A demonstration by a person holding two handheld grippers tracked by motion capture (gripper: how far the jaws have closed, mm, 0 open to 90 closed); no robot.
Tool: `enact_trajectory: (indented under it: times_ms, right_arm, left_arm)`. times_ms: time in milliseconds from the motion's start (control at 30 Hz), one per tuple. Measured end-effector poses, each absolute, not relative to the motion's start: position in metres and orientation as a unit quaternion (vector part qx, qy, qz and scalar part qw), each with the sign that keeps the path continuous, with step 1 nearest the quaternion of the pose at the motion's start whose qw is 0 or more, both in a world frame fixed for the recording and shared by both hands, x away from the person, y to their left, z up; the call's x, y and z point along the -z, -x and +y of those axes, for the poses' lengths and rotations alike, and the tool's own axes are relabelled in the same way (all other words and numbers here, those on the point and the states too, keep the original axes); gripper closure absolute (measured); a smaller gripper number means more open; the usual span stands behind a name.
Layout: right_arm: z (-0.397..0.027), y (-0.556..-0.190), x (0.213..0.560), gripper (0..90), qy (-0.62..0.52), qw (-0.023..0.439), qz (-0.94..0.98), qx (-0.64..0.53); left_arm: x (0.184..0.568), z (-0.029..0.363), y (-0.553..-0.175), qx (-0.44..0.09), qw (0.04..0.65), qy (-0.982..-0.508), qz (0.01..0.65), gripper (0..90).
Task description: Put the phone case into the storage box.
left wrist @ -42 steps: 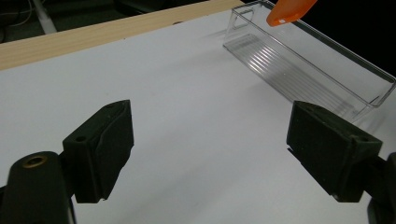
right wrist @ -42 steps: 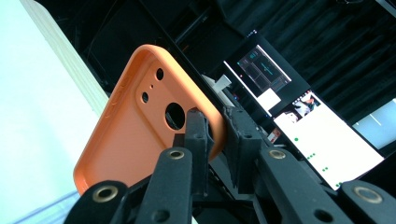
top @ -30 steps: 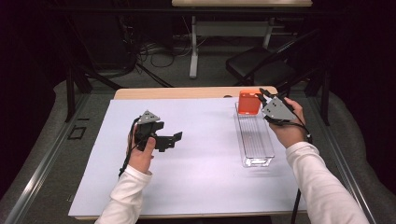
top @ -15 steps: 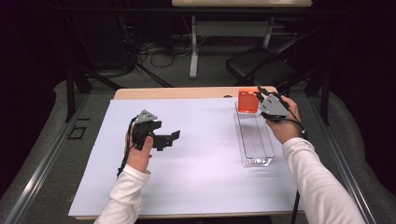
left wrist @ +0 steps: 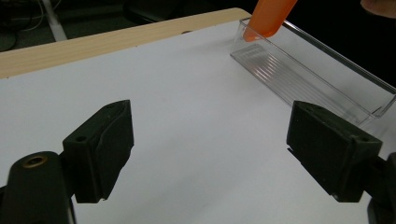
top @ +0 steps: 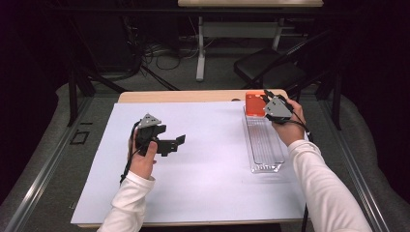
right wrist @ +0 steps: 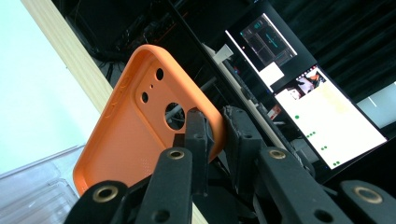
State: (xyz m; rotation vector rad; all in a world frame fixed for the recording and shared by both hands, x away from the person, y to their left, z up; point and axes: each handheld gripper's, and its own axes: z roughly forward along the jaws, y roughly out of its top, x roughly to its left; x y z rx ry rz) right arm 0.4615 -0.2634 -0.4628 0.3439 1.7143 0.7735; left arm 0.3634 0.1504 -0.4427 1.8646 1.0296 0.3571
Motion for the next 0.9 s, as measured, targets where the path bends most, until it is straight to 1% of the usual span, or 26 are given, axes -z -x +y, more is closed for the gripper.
enact_trajectory:
  times_ms: [400,900]
  right_arm:
    - [-0.257,-0.468,0.475,80.4,-0.139,0.584,0.735,-0.316]
    - [-0.261,-0.473,0.491,80.4,-0.155,0.577,0.735,-0.322]
  left_arm:
    - [0.442,0.152,-0.363,-0.148,0.470,-0.761,0.421,15.2]
    - [0.443,0.151,-0.363,-0.150,0.470,-0.764,0.417,15.1]
